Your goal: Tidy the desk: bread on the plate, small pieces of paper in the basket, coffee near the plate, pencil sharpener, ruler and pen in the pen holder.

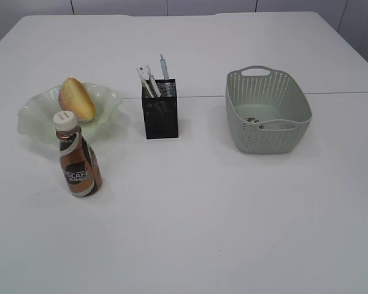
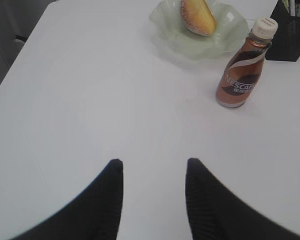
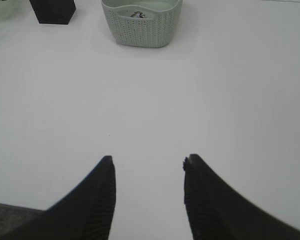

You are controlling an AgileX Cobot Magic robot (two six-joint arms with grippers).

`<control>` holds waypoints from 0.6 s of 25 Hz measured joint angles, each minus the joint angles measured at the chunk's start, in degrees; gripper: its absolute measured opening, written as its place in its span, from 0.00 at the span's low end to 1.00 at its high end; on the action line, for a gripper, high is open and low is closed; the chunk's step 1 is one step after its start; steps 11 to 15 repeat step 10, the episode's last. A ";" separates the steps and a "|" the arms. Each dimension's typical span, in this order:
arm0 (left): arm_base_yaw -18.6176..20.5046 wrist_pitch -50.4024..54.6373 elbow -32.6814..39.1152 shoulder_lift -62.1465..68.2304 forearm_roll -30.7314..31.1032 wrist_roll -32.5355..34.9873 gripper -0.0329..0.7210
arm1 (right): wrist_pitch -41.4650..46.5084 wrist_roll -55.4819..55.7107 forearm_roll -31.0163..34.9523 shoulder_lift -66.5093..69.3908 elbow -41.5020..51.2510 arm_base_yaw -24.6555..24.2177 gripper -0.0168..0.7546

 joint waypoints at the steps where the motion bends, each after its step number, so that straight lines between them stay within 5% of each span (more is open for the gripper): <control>1: 0.00 0.00 0.00 0.00 -0.30 0.44 0.45 | 0.00 0.00 0.00 0.00 0.00 0.00 0.45; 15: 0.00 -0.26 0.00 0.00 -1.45 2.67 0.45 | 0.00 0.00 0.00 0.00 0.00 0.00 0.45</control>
